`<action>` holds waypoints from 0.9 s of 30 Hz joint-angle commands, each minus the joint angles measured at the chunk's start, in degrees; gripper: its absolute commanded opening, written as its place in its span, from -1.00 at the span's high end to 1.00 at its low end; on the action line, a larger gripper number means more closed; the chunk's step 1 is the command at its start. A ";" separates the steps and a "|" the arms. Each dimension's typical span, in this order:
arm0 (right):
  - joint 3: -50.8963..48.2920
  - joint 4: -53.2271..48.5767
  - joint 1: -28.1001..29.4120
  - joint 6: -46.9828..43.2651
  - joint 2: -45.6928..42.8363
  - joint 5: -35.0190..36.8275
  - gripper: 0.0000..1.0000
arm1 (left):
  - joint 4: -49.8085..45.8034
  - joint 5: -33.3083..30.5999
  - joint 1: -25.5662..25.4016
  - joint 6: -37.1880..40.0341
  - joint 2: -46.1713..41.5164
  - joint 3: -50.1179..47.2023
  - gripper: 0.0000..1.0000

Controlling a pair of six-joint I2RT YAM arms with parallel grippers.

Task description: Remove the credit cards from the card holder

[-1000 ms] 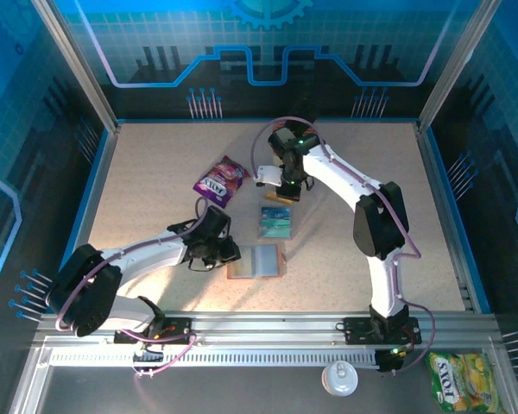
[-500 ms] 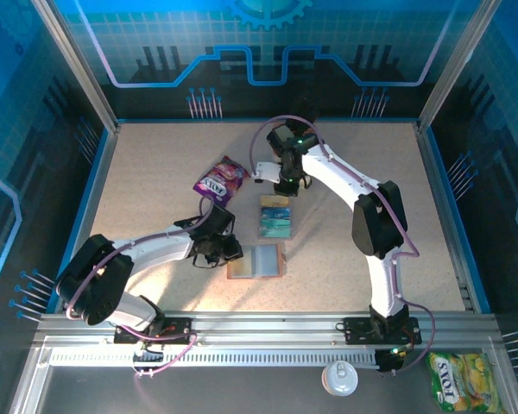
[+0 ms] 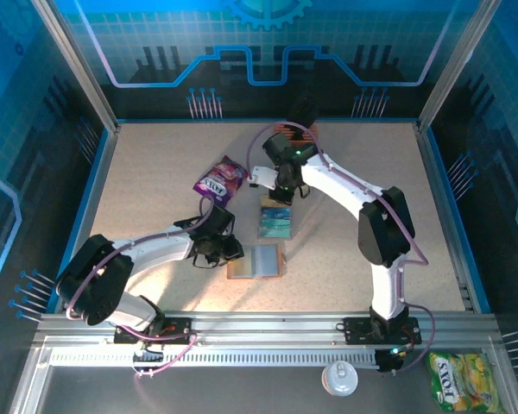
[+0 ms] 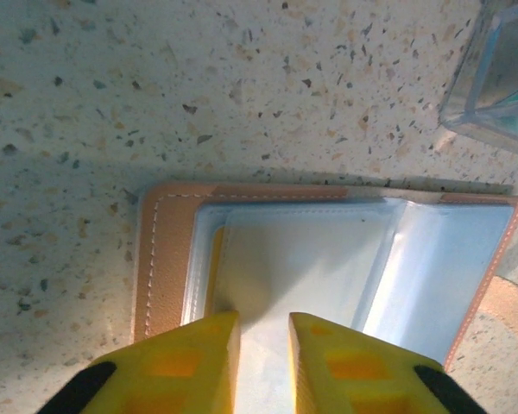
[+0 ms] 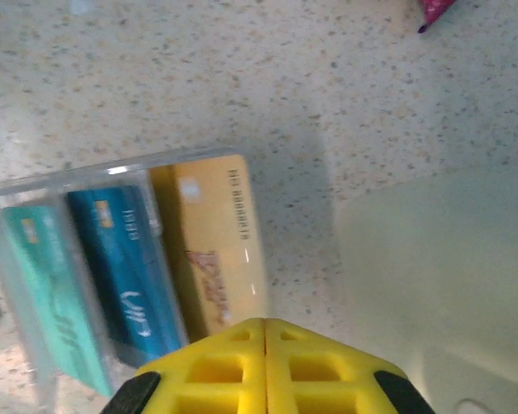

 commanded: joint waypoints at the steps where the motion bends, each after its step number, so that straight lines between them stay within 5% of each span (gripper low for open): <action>1: -4.55 4.92 2.33 7.63 -5.44 -2.81 0.77 | 1.25 0.37 0.40 -0.12 -3.11 -1.89 0.43; 9: -18.00 16.03 6.75 24.90 -14.92 -7.62 0.76 | 3.56 -0.18 0.48 -0.88 -8.54 -5.13 0.09; 27: -40.12 37.93 12.29 70.81 -22.85 -15.46 0.67 | 2.07 -1.90 0.54 -0.66 -14.05 -9.38 0.15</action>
